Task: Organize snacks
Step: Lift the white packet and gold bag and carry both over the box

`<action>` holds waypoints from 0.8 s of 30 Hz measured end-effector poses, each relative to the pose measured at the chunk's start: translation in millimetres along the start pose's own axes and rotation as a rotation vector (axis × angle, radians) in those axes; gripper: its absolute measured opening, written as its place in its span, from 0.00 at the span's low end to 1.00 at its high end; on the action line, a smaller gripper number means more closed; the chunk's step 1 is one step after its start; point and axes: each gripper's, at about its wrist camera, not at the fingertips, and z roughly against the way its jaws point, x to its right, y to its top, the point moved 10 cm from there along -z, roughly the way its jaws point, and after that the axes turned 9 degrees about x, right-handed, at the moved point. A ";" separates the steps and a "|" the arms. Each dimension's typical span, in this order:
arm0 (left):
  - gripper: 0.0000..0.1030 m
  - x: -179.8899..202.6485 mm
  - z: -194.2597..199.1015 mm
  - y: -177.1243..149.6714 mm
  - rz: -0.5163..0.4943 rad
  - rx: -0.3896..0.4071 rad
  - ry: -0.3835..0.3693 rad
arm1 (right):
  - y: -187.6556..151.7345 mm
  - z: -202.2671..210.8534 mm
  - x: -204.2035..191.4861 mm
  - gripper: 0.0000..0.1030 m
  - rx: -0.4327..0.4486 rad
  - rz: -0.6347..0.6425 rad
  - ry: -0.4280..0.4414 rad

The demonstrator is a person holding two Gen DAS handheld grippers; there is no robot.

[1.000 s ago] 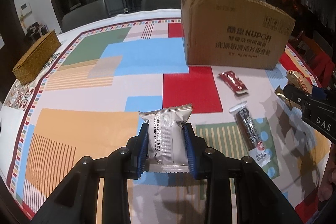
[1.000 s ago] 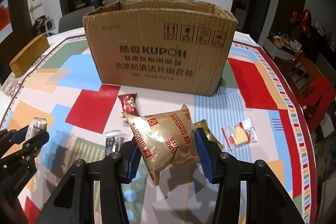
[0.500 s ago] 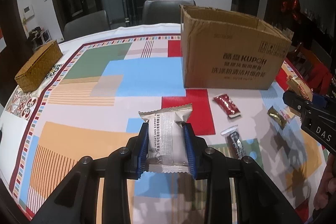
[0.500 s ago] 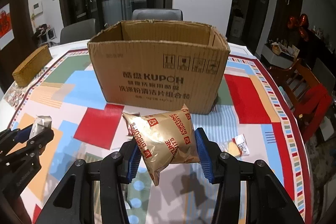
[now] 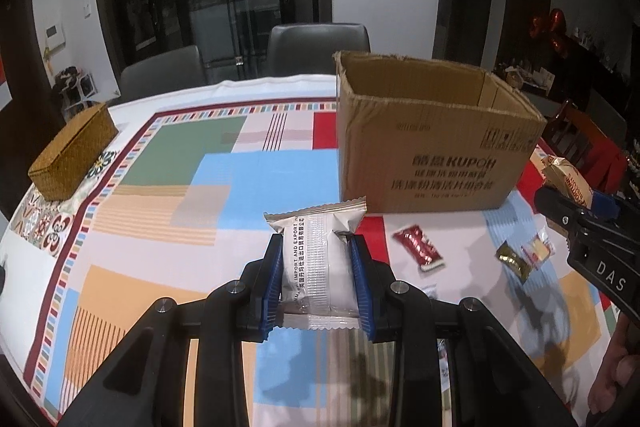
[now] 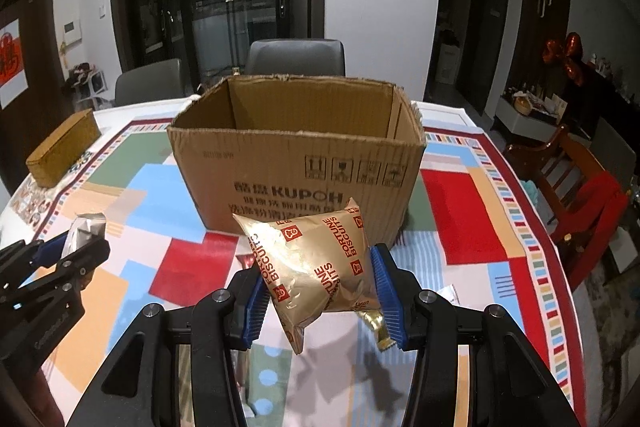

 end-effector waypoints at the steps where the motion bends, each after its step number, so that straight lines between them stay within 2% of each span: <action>1: 0.31 0.8 0.0 3.9 -0.001 0.007 -0.001 | 2.5 0.3 0.8 0.48 0.005 -0.002 -0.001; 24: 0.31 24.5 -6.2 73.6 -0.024 0.108 -0.044 | 53.5 -0.5 14.2 0.48 0.098 -0.014 -0.020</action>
